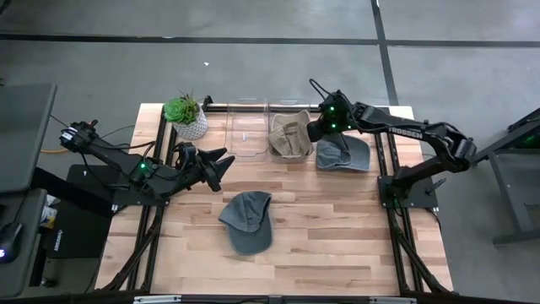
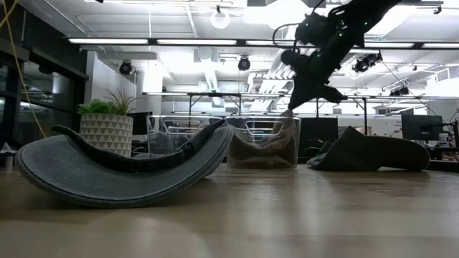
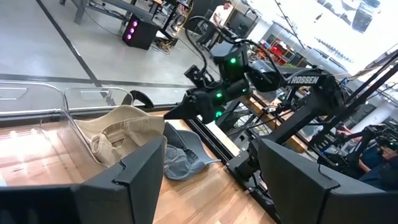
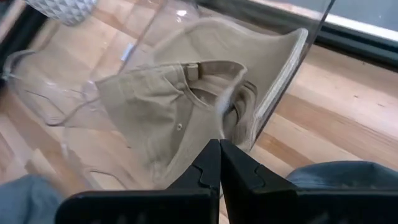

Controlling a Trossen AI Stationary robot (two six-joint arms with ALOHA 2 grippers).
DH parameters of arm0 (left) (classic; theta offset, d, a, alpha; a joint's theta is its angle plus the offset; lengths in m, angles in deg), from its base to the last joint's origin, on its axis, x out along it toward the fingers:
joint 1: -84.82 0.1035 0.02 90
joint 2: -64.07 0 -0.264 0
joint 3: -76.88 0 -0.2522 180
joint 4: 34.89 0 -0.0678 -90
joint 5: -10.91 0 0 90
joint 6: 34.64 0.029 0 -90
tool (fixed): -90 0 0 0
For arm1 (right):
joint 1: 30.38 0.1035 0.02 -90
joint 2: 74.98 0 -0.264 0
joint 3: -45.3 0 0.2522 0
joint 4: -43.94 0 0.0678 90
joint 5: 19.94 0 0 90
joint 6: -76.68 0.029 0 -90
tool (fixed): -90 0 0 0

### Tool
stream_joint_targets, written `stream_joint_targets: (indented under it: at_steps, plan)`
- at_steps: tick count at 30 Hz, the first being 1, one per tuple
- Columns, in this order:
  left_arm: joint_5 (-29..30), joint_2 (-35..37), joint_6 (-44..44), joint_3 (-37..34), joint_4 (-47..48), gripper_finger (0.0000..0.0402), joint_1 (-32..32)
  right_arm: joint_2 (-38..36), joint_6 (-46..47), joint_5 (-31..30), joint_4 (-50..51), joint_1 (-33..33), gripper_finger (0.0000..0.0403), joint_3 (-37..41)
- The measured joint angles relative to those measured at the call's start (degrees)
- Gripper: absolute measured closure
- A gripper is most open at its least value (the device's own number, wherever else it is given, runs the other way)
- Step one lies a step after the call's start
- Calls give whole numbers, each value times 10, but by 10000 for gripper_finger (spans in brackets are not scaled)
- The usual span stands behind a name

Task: Pick & Place hat
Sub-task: Put the brown cap into the right transparent bin

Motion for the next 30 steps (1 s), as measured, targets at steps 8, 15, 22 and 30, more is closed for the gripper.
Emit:
stream_joint_targets:
  at_steps: [8, 15, 22, 30]
  plan:
    - [0, 0, 0, 0, 0, 160, 0, 38, 2, -5, -4, 0, 403, 0]
    - [-1, 0, 0, 0, 0, 160, 0, 50, -5, -2, -1, 0, 403, 0]
    - [-1, 0, 0, 0, 2, 160, 0, 25, -13, -2, -4, -4, 403, 0]
    - [-1, 0, -2, 0, 2, 160, 0, -7, -17, -10, 0, -5, 403, 0]
